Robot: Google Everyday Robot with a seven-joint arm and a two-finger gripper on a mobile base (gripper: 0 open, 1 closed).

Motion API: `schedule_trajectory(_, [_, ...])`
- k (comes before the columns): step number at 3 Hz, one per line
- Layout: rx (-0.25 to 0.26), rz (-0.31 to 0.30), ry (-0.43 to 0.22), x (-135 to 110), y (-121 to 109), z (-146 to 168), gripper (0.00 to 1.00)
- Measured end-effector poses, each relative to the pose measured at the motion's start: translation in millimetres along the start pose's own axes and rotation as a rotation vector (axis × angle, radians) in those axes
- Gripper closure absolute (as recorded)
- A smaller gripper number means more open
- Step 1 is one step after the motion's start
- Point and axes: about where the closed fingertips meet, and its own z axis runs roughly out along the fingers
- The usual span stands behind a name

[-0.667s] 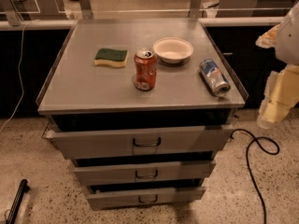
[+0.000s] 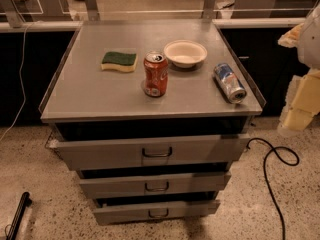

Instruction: Open middle drawer

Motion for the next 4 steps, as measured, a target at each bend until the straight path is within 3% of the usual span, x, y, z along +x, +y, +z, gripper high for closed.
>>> schedule_trajectory(1, [-0.002, 0.006, -0.025, 14.4, 11.1, 13.6, 0.00])
schedule_trajectory(3, [-0.099, 0.052, -0.196, 34.2, 77.7, 58.3, 0.00])
schedule_trajectory(4, [-0.161, 0.083, -0.248, 40.3, 122.9, 99.2, 0.00])
